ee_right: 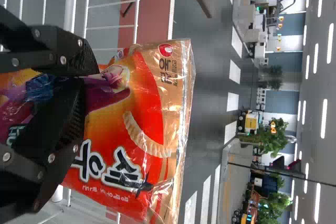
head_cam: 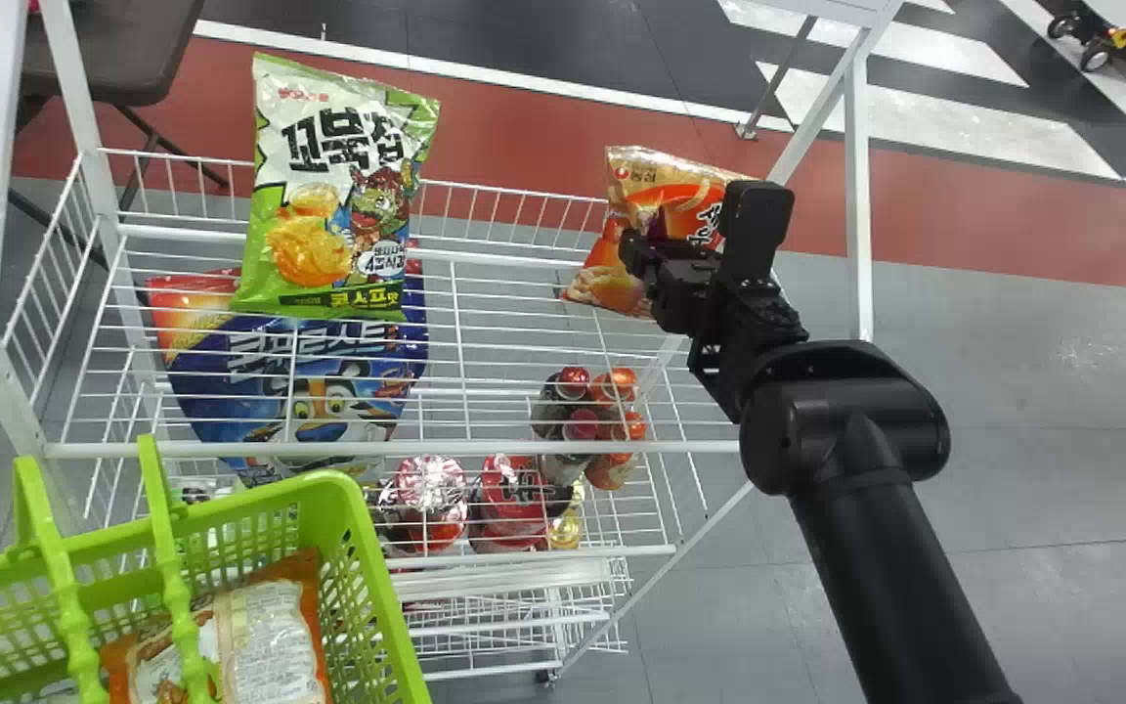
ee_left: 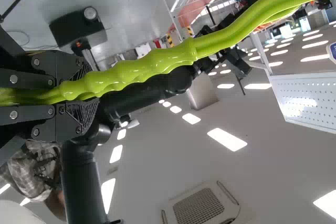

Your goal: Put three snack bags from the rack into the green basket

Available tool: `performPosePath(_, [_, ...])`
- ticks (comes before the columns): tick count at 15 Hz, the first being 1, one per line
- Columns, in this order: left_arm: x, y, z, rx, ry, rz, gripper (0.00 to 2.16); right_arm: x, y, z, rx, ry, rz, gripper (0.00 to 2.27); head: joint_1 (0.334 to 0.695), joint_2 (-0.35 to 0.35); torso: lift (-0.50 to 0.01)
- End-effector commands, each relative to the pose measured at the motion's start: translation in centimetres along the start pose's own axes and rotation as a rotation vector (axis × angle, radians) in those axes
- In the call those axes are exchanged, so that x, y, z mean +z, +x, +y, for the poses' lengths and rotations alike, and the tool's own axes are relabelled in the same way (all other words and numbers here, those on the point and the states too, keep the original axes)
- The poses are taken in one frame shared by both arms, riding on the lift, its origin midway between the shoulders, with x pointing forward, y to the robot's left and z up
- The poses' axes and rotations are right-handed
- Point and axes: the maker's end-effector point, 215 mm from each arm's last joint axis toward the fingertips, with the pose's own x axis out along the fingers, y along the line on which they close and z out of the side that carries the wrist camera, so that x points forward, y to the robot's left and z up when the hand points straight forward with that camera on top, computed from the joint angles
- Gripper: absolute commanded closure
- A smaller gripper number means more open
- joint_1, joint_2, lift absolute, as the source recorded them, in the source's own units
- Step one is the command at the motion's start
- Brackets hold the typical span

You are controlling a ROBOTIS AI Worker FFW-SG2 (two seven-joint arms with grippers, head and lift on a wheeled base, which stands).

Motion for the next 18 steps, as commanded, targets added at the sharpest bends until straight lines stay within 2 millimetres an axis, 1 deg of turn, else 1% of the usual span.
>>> performPosePath(1, [0.0,-0.1,0.0,0.0,-0.002,-0.005,2.15,1.3,-1.7,0.9,0.02,0.0,-0.028,2.25,0.695,-0.35,0.0])
performPosePath(3, [0.1,-0.1,0.1,-0.002,-0.004,-0.009,2.15,1.8,-3.5,1.8,0.047,0.018,-0.03,2.25,0.695,-0.348,0.0])
performPosePath(4, [0.2,-0.2,0.0,-0.002,-0.004,-0.011,2.15,2.2,-4.8,2.4,0.072,0.038,-0.027,2.25,0.695,-0.343,0.0])
performPosePath(5, [0.2,-0.2,0.0,-0.005,-0.004,-0.012,2.15,2.4,-6.4,3.4,0.108,0.061,-0.014,2.25,0.695,-0.34,0.0])
performPosePath(6, [0.2,-0.2,-0.1,-0.004,-0.002,-0.013,2.15,3.0,-8.0,4.3,0.133,0.064,-0.015,2.25,0.695,-0.336,0.0])
performPosePath(8, [0.2,-0.2,-0.1,-0.005,-0.001,-0.011,2.15,3.1,-10.0,4.9,0.155,0.073,0.021,2.25,0.695,-0.326,0.0])
performPosePath(9, [0.2,-0.2,0.0,-0.004,-0.002,-0.012,2.15,2.4,-11.1,5.7,0.194,0.098,0.066,2.25,0.695,-0.322,0.0])
performPosePath(11, [0.2,-0.3,0.0,-0.002,-0.005,-0.013,2.15,1.4,-14.0,8.2,0.296,0.139,0.157,2.25,0.695,-0.318,0.0])
performPosePath(13, [0.2,-0.2,0.1,-0.002,-0.004,-0.013,2.15,-0.2,-17.5,10.9,0.406,0.162,0.272,2.25,0.695,-0.304,0.0])
performPosePath(14, [0.2,-0.2,0.0,-0.002,-0.002,-0.012,2.15,-1.0,-19.5,12.6,0.474,0.171,0.332,2.25,0.695,-0.283,0.0])
performPosePath(18, [0.1,0.1,0.0,-0.004,-0.003,-0.007,2.15,-2.3,-25.9,17.9,0.673,0.163,0.471,2.25,0.695,-0.236,0.0])
